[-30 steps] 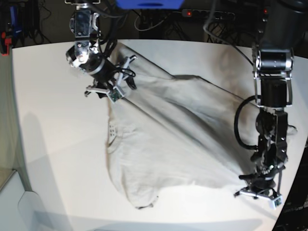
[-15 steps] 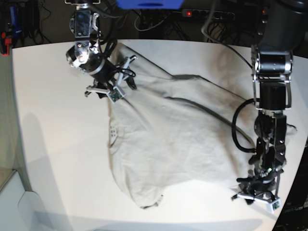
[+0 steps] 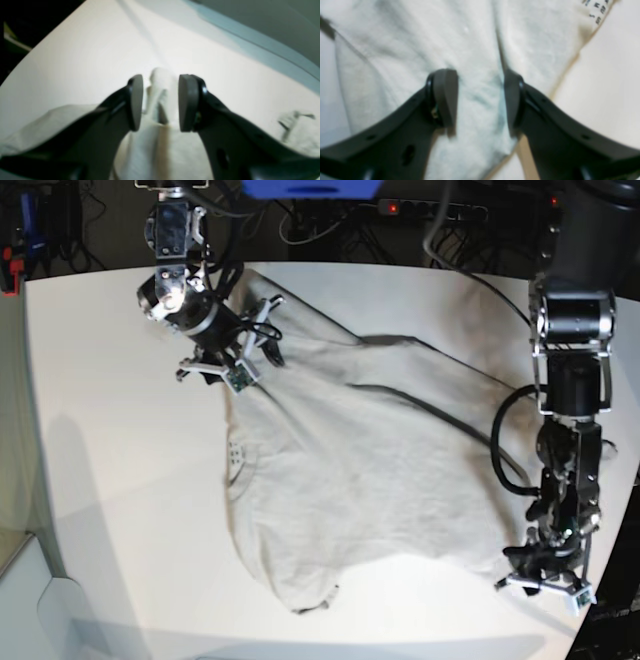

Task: Layout the t-shirt on the table in an organized manner, then fold the t-shirt properly
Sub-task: 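Grasp the shirt edge with the left gripper and pull it outward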

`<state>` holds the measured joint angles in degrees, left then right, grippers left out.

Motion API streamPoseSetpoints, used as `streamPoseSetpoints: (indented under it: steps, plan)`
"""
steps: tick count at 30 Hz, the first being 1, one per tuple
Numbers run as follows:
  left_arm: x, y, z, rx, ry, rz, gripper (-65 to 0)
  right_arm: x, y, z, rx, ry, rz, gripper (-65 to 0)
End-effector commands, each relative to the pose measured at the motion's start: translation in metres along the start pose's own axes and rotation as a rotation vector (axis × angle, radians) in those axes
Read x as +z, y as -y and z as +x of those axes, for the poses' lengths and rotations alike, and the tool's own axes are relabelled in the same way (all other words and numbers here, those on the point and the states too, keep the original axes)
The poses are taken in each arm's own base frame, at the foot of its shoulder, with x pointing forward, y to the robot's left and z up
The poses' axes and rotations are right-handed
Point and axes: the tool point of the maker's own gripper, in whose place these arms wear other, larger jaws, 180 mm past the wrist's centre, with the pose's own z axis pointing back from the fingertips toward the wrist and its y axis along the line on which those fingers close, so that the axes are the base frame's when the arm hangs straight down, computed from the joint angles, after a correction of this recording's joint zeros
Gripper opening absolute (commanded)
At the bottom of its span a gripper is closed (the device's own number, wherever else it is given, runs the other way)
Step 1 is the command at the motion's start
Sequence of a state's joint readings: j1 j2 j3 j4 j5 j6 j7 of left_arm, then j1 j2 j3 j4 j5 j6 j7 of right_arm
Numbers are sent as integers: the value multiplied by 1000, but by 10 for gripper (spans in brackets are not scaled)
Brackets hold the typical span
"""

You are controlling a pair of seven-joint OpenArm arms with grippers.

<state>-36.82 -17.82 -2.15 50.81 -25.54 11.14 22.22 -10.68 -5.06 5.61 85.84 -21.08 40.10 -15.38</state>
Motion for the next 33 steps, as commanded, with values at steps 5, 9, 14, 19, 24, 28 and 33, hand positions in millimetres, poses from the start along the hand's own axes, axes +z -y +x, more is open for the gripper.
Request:
streamPoseSetpoints:
  steps: [5, 9, 14, 19, 24, 28, 33]
  plan:
    - [-10, -15, 24, 13, 92, 50, -417, 6, 5, -49, 60, -224, -22, -377]
    - [-17, -19, 21, 26, 83, 70, -417, 6, 5, -49, 60, -224, -22, -377]
    - [-19, -22, 8, 16, 48, 80, -417, 7, 5, -50, 62, -227, -22, -377]
    - [-13, -39, -11, 1, 26, 99, -419, 13, 20, -57, 92, -249, -41, -377]
    - [14, -49, -15, -40, -49, 66, -419, 23, 58, -59, 73, -255, -126, -377]
    - [45, -78, -17, 40, -81, 88, -419, 28, 86, -51, 48, -240, -191, -377]
    - [78, -111, -55, 87, -179, 131, -419, 39, 120, -44, 2, -218, -281, -377]
